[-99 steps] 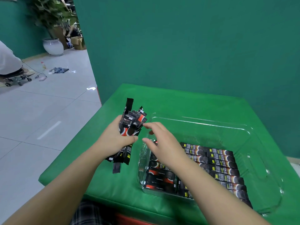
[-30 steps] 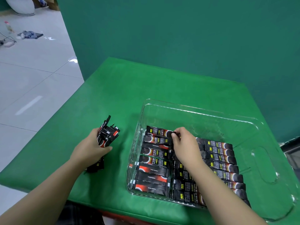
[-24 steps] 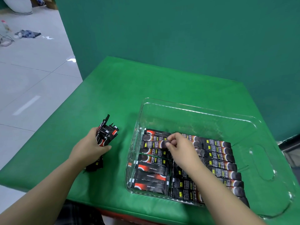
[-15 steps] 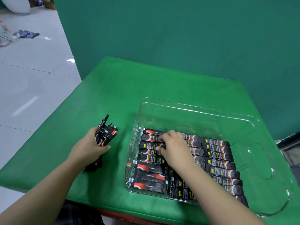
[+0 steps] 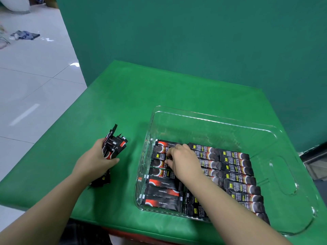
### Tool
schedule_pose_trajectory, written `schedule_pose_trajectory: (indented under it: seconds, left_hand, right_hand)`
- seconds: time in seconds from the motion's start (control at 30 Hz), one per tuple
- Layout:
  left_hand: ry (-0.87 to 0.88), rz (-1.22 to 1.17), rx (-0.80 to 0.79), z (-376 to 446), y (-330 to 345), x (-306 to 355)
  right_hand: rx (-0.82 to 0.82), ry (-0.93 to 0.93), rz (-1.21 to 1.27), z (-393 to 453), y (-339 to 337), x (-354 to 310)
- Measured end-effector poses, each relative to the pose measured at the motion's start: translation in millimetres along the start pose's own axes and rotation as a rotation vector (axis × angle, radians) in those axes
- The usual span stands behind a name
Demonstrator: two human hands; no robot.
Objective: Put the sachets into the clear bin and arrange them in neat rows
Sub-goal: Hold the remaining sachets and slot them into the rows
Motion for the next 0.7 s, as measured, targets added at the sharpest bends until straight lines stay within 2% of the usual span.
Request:
schedule_pose_trajectory:
  seconds: [0.33,0.53,0.7]
  left_hand:
    - [0.000,0.013,0.001,0,-1,1]
    - [-0.001,0.025,0.016,-1,-3,2]
    - [-0.003,0.033,0.011,-1,-2,2]
  right_hand:
    - [0.022,-0.058,0.027,-3,-3,-11]
    - [-0.316,-0.089,-0.120,-20,33,-19]
    - [-0.403,-0.047,-0.140,-29,40,-17]
Point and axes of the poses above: each hand's wrist, its own z-axis towards the middle knuckle, its own y-axis out of the palm, x = y × z, the point moved 10 cm from there along z, towards the middle knuckle, and after that the axes turned 14 degrees about z, right-handed, at the moved point
